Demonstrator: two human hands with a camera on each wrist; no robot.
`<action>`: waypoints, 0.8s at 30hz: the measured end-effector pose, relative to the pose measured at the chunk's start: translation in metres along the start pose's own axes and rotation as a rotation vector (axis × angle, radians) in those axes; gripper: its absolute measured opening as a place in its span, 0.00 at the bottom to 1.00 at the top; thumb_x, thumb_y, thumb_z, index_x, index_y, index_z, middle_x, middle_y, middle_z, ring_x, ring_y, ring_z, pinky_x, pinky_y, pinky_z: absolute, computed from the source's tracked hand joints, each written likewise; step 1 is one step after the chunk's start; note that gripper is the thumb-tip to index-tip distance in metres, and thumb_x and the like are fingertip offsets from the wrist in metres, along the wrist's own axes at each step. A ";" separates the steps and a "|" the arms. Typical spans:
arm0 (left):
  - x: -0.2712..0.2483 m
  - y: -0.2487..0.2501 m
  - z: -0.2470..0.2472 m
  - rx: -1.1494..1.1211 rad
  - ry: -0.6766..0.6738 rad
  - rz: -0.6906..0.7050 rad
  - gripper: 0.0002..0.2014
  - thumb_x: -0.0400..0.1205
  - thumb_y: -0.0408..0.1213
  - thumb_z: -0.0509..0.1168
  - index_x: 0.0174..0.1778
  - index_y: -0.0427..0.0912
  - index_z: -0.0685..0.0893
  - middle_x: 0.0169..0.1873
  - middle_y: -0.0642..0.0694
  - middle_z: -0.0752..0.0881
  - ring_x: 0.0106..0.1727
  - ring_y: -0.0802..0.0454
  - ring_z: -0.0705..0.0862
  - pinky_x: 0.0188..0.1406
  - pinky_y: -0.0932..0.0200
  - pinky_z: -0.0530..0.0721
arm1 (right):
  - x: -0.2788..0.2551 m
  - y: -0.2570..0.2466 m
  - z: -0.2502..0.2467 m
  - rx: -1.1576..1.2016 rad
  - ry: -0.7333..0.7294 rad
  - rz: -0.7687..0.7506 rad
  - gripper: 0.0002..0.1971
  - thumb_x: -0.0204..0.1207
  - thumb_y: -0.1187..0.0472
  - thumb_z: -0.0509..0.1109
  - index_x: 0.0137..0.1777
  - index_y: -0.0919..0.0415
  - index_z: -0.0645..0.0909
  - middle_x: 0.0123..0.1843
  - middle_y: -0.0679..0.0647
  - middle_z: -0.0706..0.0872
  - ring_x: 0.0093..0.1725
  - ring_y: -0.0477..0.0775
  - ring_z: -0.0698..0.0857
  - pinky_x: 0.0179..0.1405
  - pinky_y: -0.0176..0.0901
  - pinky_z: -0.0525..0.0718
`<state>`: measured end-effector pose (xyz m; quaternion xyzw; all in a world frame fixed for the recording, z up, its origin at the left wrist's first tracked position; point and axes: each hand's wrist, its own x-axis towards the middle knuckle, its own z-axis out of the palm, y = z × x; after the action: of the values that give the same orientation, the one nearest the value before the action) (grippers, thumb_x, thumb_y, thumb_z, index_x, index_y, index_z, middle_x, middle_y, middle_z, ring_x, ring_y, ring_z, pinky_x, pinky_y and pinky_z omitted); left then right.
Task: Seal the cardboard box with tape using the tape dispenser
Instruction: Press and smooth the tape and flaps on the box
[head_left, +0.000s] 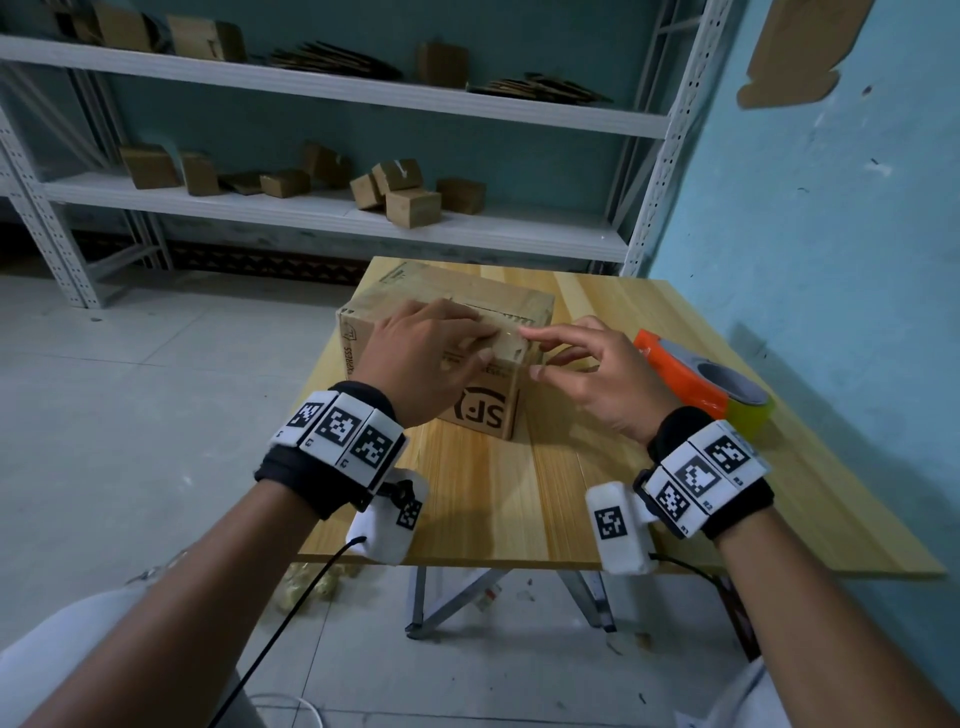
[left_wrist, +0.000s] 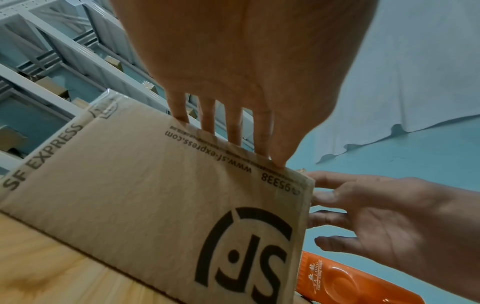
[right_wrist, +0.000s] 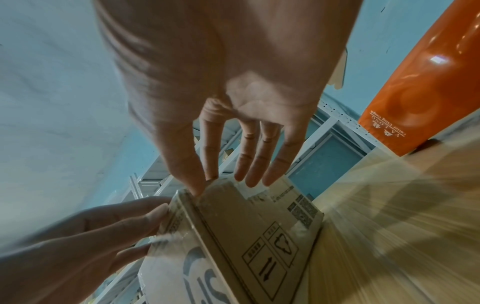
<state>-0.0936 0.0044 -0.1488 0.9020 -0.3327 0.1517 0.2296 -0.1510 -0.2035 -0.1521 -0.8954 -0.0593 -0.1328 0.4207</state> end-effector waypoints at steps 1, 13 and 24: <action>0.000 0.000 0.000 0.000 -0.001 0.001 0.18 0.83 0.51 0.60 0.69 0.56 0.79 0.68 0.55 0.78 0.69 0.48 0.71 0.67 0.47 0.69 | 0.000 -0.001 0.000 0.009 -0.012 -0.006 0.19 0.77 0.59 0.75 0.66 0.42 0.82 0.62 0.48 0.78 0.58 0.40 0.80 0.50 0.28 0.76; 0.001 0.003 -0.001 -0.013 -0.024 -0.027 0.19 0.83 0.51 0.59 0.70 0.56 0.79 0.69 0.56 0.77 0.71 0.48 0.68 0.71 0.44 0.68 | 0.000 -0.006 -0.001 -0.053 -0.052 0.000 0.24 0.83 0.70 0.61 0.68 0.41 0.83 0.62 0.50 0.77 0.62 0.43 0.77 0.50 0.18 0.74; -0.001 0.009 0.000 -0.002 -0.005 -0.012 0.24 0.76 0.64 0.60 0.62 0.55 0.82 0.63 0.55 0.79 0.65 0.49 0.70 0.62 0.48 0.74 | 0.001 -0.009 0.000 -0.151 -0.065 0.042 0.28 0.84 0.69 0.60 0.77 0.39 0.74 0.63 0.53 0.73 0.56 0.45 0.76 0.41 0.22 0.76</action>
<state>-0.1004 -0.0016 -0.1467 0.9041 -0.3278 0.1478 0.2308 -0.1518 -0.1978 -0.1444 -0.9295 -0.0439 -0.0991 0.3526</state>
